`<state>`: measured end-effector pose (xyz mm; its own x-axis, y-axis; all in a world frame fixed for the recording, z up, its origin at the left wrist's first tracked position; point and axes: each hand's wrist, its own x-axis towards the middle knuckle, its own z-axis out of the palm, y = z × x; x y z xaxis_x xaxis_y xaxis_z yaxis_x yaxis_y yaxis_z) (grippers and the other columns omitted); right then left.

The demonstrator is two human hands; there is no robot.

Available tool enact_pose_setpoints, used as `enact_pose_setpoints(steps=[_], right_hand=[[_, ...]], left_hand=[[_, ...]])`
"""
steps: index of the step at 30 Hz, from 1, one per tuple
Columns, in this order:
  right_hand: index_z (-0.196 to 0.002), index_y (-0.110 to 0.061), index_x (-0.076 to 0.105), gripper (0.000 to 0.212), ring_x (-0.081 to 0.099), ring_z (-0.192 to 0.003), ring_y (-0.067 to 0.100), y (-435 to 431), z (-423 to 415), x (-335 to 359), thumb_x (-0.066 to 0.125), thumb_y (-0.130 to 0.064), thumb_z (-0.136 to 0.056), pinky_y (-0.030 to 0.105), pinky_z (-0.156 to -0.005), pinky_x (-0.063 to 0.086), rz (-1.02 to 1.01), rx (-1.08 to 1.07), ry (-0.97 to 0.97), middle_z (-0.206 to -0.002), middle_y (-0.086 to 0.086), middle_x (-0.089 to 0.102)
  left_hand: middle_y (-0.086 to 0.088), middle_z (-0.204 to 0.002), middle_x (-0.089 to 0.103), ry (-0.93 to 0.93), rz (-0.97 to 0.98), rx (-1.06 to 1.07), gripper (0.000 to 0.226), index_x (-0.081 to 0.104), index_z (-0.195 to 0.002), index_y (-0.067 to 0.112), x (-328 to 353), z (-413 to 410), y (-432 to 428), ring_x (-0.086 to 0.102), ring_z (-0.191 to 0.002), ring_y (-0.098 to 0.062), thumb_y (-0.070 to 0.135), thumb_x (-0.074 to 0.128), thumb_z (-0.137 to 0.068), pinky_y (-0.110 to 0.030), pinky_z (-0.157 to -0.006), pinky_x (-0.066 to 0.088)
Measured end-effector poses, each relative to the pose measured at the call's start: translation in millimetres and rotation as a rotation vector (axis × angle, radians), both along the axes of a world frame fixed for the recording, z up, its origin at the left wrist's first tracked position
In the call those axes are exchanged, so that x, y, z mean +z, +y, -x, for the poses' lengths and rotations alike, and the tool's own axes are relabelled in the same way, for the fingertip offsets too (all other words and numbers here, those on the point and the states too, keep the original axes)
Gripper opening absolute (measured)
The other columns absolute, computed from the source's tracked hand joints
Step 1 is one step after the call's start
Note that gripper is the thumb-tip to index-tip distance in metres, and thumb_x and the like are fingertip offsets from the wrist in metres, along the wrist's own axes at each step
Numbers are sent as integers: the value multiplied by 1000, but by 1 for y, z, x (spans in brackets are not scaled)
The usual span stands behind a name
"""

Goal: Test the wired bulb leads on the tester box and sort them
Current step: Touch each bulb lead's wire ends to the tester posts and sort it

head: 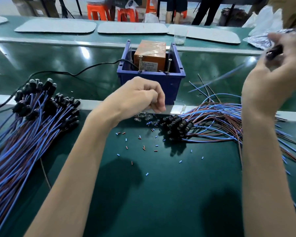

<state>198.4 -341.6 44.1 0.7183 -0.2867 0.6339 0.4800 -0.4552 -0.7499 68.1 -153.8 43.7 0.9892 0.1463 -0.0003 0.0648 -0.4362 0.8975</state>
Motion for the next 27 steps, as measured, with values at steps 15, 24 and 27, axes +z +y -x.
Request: enact_pose_setpoints(steps=[15,24,27], right_hand=[[-121,-24,65,41,61,-99,16,6,5,-25,74,-21,-82,26,-87,43,951,643,772,-108,1,68],[-112,-35,68,41,60,-97,10,7,5,-29,57,-5,-86,24,-86,41,1029,745,776,-81,-22,60],[-117,-32,65,35,61,-101,12,8,4,-29,55,-11,-91,27,-92,43,1039,756,743,-98,-16,65]], left_hand=[[1,-62,66,67,-62,117,34,59,-70,12,-4,-1,17,59,-54,-4,-6,35,-87,-7,-54,42],[-1,-89,72,412,-449,305,13,62,-84,22,-26,10,71,66,-79,-16,34,63,-89,-28,-77,48],[-8,-115,66,507,-647,603,45,63,-107,23,-30,17,86,59,-110,-30,48,77,-72,-37,-94,47]])
